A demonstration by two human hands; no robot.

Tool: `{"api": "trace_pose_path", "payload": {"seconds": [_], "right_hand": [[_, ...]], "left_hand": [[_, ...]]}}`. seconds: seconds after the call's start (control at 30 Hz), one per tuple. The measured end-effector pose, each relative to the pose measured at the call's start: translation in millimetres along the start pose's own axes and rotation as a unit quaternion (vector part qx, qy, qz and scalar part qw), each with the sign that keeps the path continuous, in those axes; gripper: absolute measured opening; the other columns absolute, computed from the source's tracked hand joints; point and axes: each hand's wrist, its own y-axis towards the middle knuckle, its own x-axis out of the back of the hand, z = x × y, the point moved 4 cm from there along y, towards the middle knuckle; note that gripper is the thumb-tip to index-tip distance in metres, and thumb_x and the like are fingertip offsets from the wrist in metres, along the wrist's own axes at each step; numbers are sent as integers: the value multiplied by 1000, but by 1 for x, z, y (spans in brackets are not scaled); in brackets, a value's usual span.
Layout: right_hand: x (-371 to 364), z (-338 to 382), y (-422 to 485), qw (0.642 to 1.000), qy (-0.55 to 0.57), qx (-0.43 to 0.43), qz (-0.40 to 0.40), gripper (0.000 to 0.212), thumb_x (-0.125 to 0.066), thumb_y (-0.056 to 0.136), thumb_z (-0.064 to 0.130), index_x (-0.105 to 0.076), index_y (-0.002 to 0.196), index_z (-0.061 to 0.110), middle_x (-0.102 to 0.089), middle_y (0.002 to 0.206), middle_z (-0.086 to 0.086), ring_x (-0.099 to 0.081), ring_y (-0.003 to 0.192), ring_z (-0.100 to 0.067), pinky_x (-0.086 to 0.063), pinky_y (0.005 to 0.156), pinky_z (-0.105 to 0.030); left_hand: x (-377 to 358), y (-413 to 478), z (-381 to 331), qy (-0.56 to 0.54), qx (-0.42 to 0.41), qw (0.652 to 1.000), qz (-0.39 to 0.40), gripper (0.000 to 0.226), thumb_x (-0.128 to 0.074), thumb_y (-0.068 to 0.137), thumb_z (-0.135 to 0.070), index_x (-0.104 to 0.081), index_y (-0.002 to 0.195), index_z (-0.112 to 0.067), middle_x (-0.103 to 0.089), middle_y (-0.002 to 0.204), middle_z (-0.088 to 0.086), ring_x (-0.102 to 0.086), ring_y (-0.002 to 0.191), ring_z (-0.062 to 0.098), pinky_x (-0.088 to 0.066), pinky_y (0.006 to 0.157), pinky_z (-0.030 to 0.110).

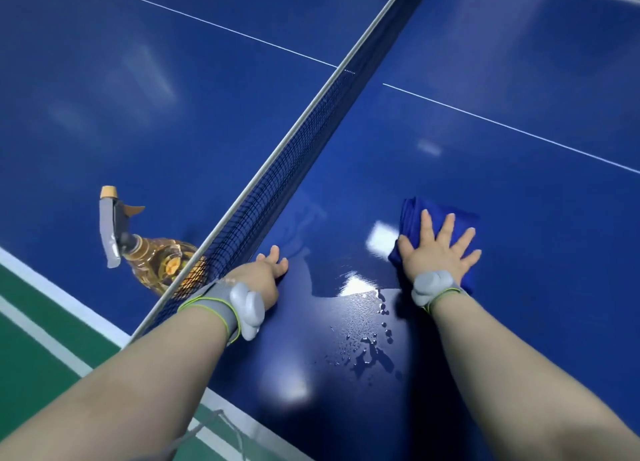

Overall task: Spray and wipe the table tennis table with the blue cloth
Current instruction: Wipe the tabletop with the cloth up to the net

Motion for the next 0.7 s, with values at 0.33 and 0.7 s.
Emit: {"api": "trace_pose_path", "payload": {"seconds": [0.33, 0.7], "right_hand": [[-33, 145, -68, 895, -117, 428, 55, 70, -38, 94, 59, -2, 153, 47, 16, 163, 2, 23, 146, -39, 15, 113, -60], [5, 130, 37, 977, -56, 206, 21, 68, -32, 94, 65, -1, 152, 49, 14, 163, 6, 19, 148, -35, 8, 117, -58]], "left_hand": [[3, 2, 3, 30, -13, 999, -11, 63, -35, 101, -15, 2, 153, -17, 15, 159, 8, 7, 148, 23, -8, 117, 37], [-1, 22, 10, 24, -11, 999, 41, 74, -38, 99, -9, 11, 151, -25, 21, 158, 5, -1, 148, 28, -18, 117, 50]]}}
